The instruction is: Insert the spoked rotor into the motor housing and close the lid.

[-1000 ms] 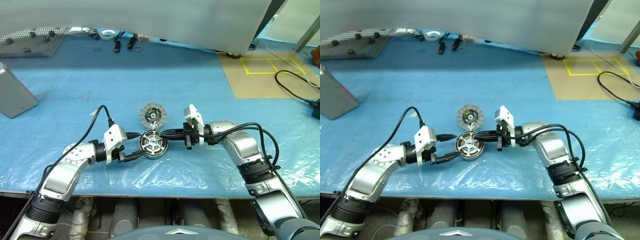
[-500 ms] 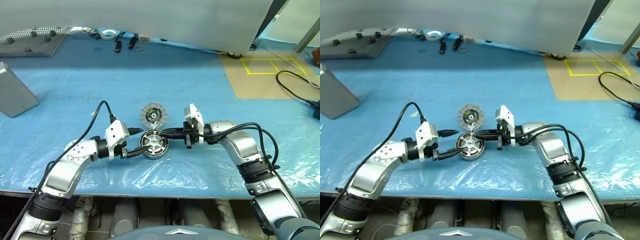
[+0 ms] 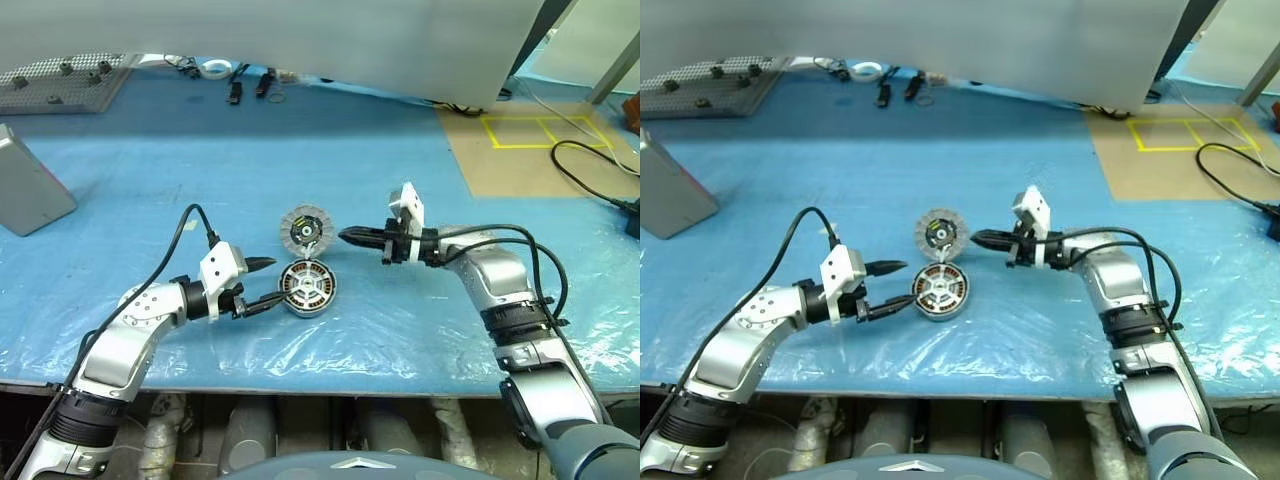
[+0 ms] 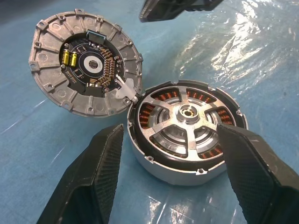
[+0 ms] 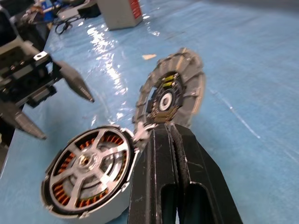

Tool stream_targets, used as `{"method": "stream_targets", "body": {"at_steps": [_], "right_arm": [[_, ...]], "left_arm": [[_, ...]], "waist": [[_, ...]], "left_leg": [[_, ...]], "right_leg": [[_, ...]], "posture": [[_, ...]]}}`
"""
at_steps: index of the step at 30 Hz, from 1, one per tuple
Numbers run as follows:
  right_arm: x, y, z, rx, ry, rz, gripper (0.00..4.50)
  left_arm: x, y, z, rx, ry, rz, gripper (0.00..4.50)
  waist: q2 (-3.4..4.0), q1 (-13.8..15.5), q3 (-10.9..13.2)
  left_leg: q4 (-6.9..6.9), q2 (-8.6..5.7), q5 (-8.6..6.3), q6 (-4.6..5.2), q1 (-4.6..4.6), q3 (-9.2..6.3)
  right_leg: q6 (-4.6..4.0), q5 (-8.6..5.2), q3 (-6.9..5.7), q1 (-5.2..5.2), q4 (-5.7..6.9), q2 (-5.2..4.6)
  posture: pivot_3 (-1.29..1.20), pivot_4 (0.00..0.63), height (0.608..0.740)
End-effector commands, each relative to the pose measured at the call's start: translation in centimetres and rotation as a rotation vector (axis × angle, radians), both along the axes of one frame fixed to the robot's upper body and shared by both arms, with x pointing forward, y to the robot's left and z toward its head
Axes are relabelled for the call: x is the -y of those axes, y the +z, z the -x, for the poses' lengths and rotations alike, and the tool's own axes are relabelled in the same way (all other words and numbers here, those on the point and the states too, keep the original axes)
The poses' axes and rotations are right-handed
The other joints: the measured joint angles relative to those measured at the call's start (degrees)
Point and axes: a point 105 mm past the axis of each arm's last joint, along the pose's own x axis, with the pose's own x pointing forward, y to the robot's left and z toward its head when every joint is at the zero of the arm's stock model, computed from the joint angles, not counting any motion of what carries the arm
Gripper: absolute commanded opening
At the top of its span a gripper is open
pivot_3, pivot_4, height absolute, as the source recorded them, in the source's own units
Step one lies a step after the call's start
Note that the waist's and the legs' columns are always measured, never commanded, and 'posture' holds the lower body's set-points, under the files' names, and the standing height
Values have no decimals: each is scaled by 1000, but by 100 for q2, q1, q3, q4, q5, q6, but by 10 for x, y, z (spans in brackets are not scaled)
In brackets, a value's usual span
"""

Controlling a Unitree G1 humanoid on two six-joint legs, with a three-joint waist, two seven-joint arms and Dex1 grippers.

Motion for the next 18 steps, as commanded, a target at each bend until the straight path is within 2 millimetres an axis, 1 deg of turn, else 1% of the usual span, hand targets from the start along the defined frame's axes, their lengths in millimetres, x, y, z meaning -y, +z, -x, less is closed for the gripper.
{"method": "stream_targets", "body": {"at_steps": [1, 4, 8, 11, 12, 14, 15, 18], "right_arm": [[8, 15, -15, 26, -75, -62, 0], [7, 17, -19, 13, -85, -80, 0], [4, 20, -17, 13, -73, -89, 0], [8, 23, -19, 1, -91, -111, 0], [10, 23, -17, -6, -85, -112, 0], [14, 22, -6, -22, -44, -105, 0], [14, 20, 3, -21, -5, -81, 0], [9, 5, 39, -60, 138, 0, 0]], "left_arm": [[9, 4, 4, 29, -51, 20, 3342], [14, 0, 6, 30, -78, 16, 3342], [11, 4, -1, 50, -47, 26, 3342], [9, 5, -3, 54, -45, 16, 3342], [8, 7, -5, 56, -37, 16, 3342], [3, 10, -9, 58, -20, 18, 3342], [0, 12, -13, 61, -4, 21, 3342], [-11, 17, -32, 67, 68, 33, 3342]], "waist": [[0, 5, 0], [0, 11, 0], [0, 3, 0], [0, 5, 0], [0, 5, 0], [0, 23, 0], [0, 35, 0], [0, 68, 0]], "left_leg": [[0, 0, 1, -1, -3, 0], [0, -1, 1, -2, -14, 0], [1, 0, 7, -11, -33, 1], [1, 0, 7, -10, -33, 1], [3, 0, 7, -10, -33, 1], [4, 0, 7, -10, -34, 1], [4, 0, 7, -9, -35, 0], [5, 0, 1, 1, -36, -1]], "right_leg": [[0, 0, 0, -2, 0, 0], [0, 0, -1, -12, 2, -1], [0, 1, 0, -36, 15, 1], [0, 1, 0, -37, 17, 0], [0, 1, 0, -36, 17, 0], [-1, 1, 0, -36, 17, 0], [-1, 1, -2, -36, 16, 0], [3, 3, -4, -34, 11, 1]], "posture": [[0, 150, 740], [0, 150, 740], [0, 150, 740], [0, 150, 740], [0, 150, 740], [0, 150, 740], [0, 150, 740], [0, 150, 740]]}}
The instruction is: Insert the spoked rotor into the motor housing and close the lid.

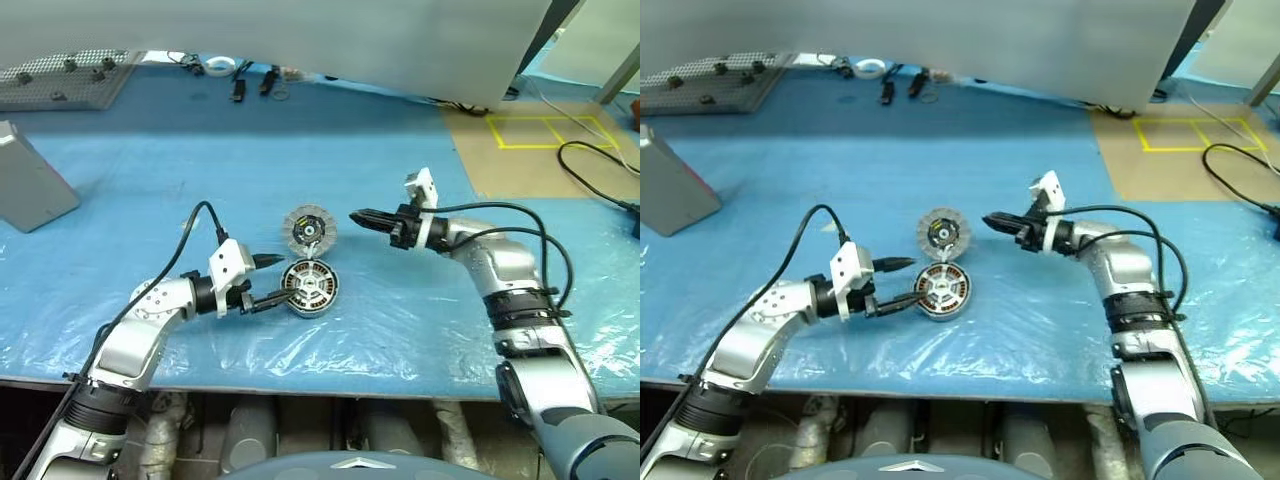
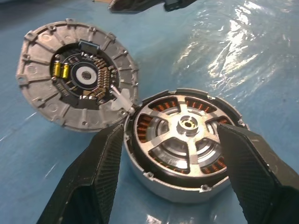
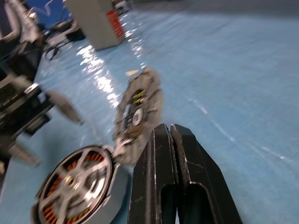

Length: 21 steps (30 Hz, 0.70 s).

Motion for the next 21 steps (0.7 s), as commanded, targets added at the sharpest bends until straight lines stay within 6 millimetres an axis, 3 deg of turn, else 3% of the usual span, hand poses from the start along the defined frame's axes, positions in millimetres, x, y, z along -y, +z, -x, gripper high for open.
{"method": "stream_targets", "body": {"at_steps": [1, 4, 9, 16, 21], "right_arm": [[-14, -5, 39, -18, 187, 43, 0], [-20, -16, 60, -21, 262, 99, 0], [-32, -16, 59, -4, 272, 97, 0], [-34, -18, 61, 10, 282, 119, 0], [-34, -19, 61, 14, 262, 122, 0]], "left_arm": [[-15, 16, -20, 40, 75, 24, 3342], [-27, 21, -42, 61, 138, 26, 3342], [-32, 25, -90, 130, 288, 19, 3342], [-18, 37, -135, 144, 375, 66, 3342], [13, 26, -142, -1, 285, 126, 3342]], "waist": [[0, -3, 0], [0, -9, 0], [1, -39, 0], [0, 6, 0], [0, 73, 0]], "left_leg": [[1, 0, -2, 4, -1, 0], [2, 1, -3, 5, 1, -1], [22, 1, 4, 14, 1, -1], [57, 2, 7, 14, -39, -12], [72, 1, 7, 15, -78, -12]], "right_leg": [[6, 3, 0, -1, 1, 0], [16, 10, 0, 1, 0, 0], [-1, 4, 3, 8, -1, -1], [23, 22, -5, -8, 1, -3], [32, 36, -6, -38, 5, -8]], "posture": [[0, 150, 740], [0, 150, 740], [0, 150, 740], [0, 150, 740], [0, 150, 740]]}}
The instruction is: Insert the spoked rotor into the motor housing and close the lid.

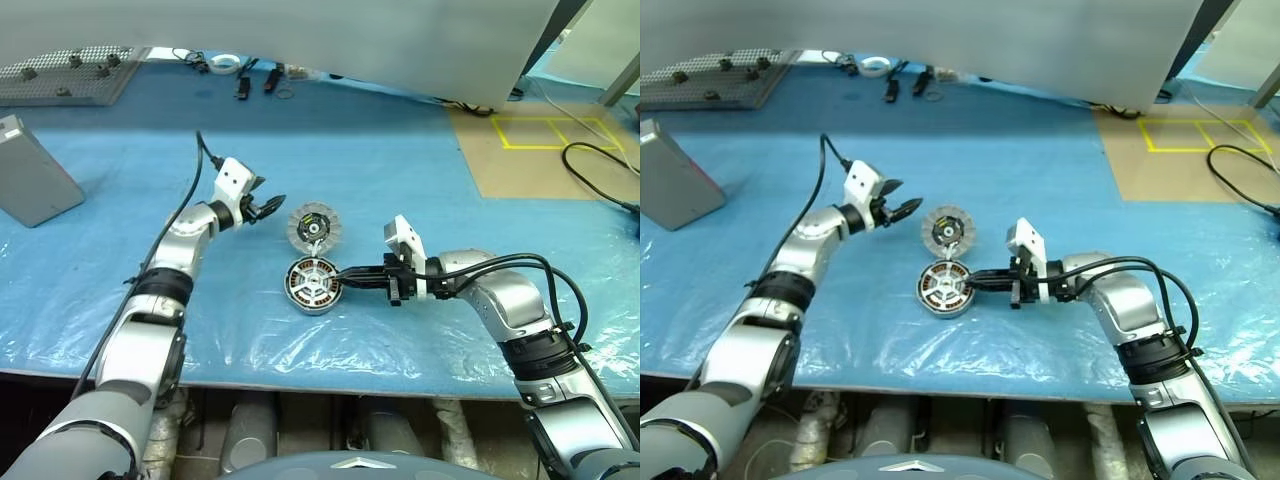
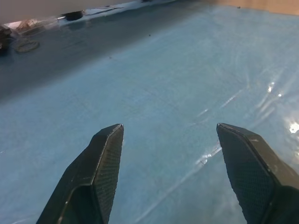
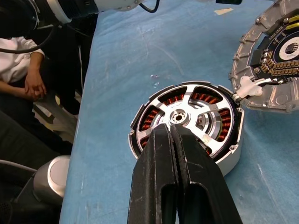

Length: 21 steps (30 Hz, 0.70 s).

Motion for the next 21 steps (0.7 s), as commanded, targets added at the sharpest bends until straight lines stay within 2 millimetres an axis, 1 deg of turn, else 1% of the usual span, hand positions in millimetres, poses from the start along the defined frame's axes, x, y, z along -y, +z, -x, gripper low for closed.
{"method": "stream_targets", "body": {"at_steps": [1, 5, 9, 10, 11, 12, 16, 19, 21], "right_arm": [[-4, 8, 3, 49, 11, -12, 0], [-2, 8, 5, 50, 0, -8, 0], [0, 8, 5, 53, -18, -5, 0], [0, 7, 6, 53, -21, -6, 0], [1, 7, 7, 51, -24, -6, 0], [1, 6, 7, 48, -29, -6, 0], [2, 3, 9, 46, -40, 1, 0], [4, 3, 9, 50, -49, 6, 0], [4, 4, 9, 51, -50, 7, 0]], "left_arm": [[19, 0, 2, -52, -100, 61, 3342], [37, 0, 8, -105, -235, 64, 3342], [34, 2, 5, -120, -229, 55, 3342], [34, 2, 6, -128, -234, 61, 2969], [33, 2, 5, -130, -227, 70, 2773], [34, 2, 4, -131, -222, 77, 2454], [41, -1, 6, -134, -243, 58, 1150], [50, -4, 10, -145, -288, 63, 1150], [53, -2, 13, -162, -320, 112, 820]], "waist": [[0, 21, 0], [-2, 21, 1], [-2, 31, 1], [-2, 30, 1], [-2, 30, 1], [-2, 30, 1], [-2, 32, 1], [-3, 34, 2], [-3, 34, 2]], "left_leg": [[0, 0, 0, 0, -1, 0], [-3, 1, 0, 0, -5, 0], [-3, 1, -10, 16, -5, -1], [-2, 1, -10, 17, -4, -1], [-1, 1, -10, 17, -3, -1], [-1, 1, -10, 17, -3, -1], [-2, 1, -10, 17, -3, -1], [-2, 1, -11, 18, -7, -1], [-2, 0, -11, 18, -6, -1]], "right_leg": [[0, 0, 0, -1, 0, 0], [1, 1, -1, -8, 3, 0], [2, 1, -4, -7, 6, -1], [2, 1, -4, -5, 6, -3], [2, 1, -4, -4, 6, -4], [2, 1, -4, -4, 6, -4], [2, 1, -5, -4, 5, -3], [3, 2, -5, -5, 2, -4], [4, 2, -6, -3, 2, -4]], "posture": [[0, 150, 740], [0, 150, 740], [0, 150, 740], [0, 150, 740], [0, 150, 740], [0, 150, 740], [0, 150, 740], [0, 150, 740], [0, 150, 740]]}}
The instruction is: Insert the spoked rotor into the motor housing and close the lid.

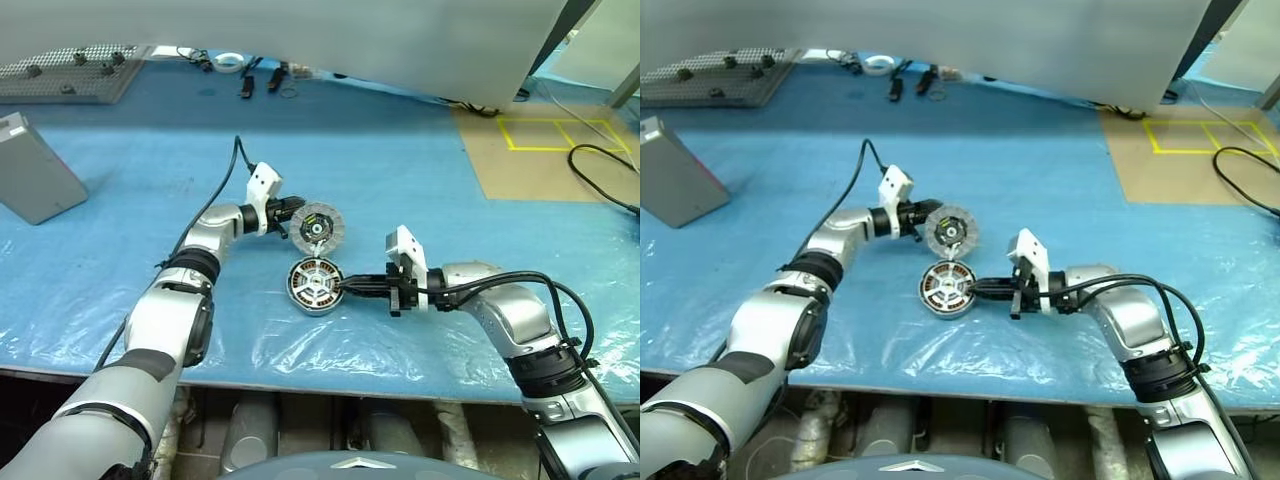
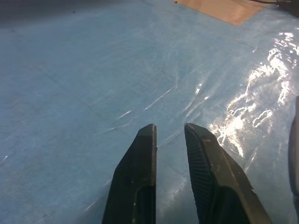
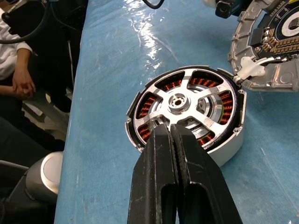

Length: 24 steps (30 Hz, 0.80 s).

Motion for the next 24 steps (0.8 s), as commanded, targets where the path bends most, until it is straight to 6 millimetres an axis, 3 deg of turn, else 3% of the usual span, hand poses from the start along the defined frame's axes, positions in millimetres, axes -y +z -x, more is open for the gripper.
{"method": "stream_targets", "body": {"at_steps": [1, 3, 14, 24], "right_arm": [[1, 14, 0, 51, 7, -16, 0], [2, 14, 0, 52, 3, -11, 0], [7, 12, 10, 40, -1, 11, 0], [10, 12, 13, 29, -15, 21, 0]], "left_arm": [[8, 17, 1, 18, -54, 72, 642], [10, 16, 0, 7, -50, 71, 38], [14, 16, 13, -59, -189, 104, 38], [47, 50, 32, 37, -460, 121, 38]], "waist": [[0, 0, 0], [0, 0, 0], [0, 1, 0], [-2, 29, 2]], "left_leg": [[0, 0, 0, 0, 0, 0], [0, 0, 0, 0, 1, 0], [-4, 0, -1, 2, 1, 0], [-6, 0, -2, 3, -1, -1]], "right_leg": [[0, 0, 0, 0, 0, 0], [0, 0, 0, 0, 0, 0], [0, 0, 0, 0, -6, 0], [0, 0, -2, 1, -10, -1]], "posture": [[0, 150, 740], [0, 150, 740], [0, 150, 740], [0, 150, 740]]}}
